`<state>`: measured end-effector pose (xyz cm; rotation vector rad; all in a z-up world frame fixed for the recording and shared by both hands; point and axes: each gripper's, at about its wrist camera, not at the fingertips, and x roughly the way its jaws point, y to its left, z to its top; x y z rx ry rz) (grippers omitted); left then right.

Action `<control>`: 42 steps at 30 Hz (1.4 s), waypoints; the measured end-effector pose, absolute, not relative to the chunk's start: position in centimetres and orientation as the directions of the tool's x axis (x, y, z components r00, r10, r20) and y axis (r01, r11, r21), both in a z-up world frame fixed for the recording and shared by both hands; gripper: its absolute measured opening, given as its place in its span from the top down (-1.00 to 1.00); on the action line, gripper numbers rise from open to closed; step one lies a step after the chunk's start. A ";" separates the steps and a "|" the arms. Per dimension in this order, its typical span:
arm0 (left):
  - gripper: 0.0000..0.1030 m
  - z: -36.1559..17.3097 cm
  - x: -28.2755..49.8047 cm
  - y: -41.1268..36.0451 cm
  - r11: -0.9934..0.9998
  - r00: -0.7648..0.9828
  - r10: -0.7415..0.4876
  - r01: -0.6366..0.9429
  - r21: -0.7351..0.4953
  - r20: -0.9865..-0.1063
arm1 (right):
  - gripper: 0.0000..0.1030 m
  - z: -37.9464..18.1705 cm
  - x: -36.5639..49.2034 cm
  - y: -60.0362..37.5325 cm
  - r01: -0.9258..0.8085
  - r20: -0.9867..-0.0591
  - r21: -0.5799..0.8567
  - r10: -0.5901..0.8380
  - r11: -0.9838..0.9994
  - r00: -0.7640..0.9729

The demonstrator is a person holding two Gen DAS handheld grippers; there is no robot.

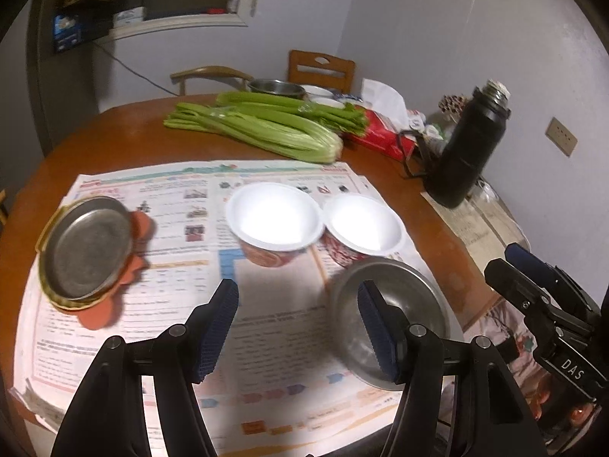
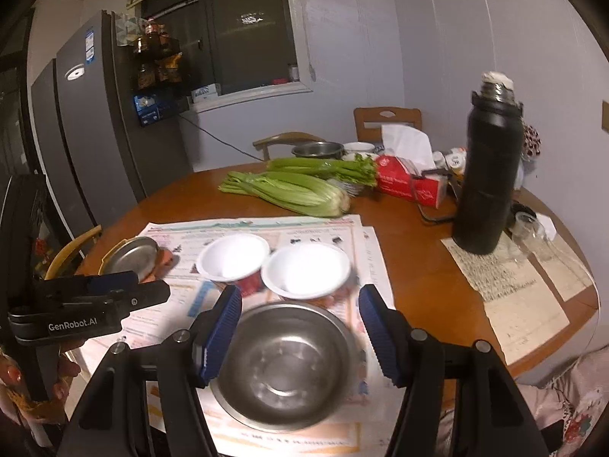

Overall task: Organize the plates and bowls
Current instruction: 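Move the left tool to the stainless steel bowl and grasp its rim, then lift the steel bowl with the left tool and carry it beside the white bowls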

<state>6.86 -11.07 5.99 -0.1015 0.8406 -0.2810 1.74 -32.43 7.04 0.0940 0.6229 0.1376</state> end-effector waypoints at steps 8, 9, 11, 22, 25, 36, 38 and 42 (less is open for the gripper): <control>-0.30 3.4 7.6 -14.1 0.949 0.564 -0.309 0.240 -0.206 -0.766 | -0.24 3.3 1.8 -34.4 -0.080 -0.641 0.144 0.154 0.986 0.752; -0.30 3.1 7.8 -14.4 0.947 0.555 -0.311 0.245 -0.206 -0.771 | -0.24 3.0 1.9 -34.5 -0.075 -0.648 0.144 0.151 0.987 0.747; -0.30 2.5 8.0 -15.0 0.947 0.543 -0.310 0.248 -0.203 -0.781 | -0.24 2.2 2.1 -34.8 -0.073 -0.662 0.152 0.157 0.986 0.732; -0.30 -0.3 9.3 -16.2 0.948 0.498 -0.306 0.234 -0.214 -0.811 | -0.24 -0.9 3.4 -34.7 -0.076 -0.707 0.140 0.153 0.987 0.690; -0.30 -1.0 9.7 -16.5 0.951 0.489 -0.299 0.228 -0.210 -0.819 | -0.24 -1.8 4.0 -34.6 -0.074 -0.724 0.135 0.149 0.988 0.674; -0.20 -3.2 10.8 -17.5 0.953 0.452 -0.287 0.228 -0.201 -0.845 | -0.18 -3.8 5.2 -33.2 -0.115 -0.752 0.123 0.168 0.986 0.638; 0.02 -3.5 11.1 -17.6 0.950 0.435 -0.294 0.229 -0.211 -0.851 | -0.18 -3.9 5.2 -32.8 -0.130 -0.752 0.123 0.178 0.984 0.634; 0.22 -3.9 11.4 -17.9 0.949 0.429 -0.293 0.238 -0.207 -0.854 | -0.18 -3.7 5.2 -31.8 -0.155 -0.747 0.102 0.179 0.983 0.641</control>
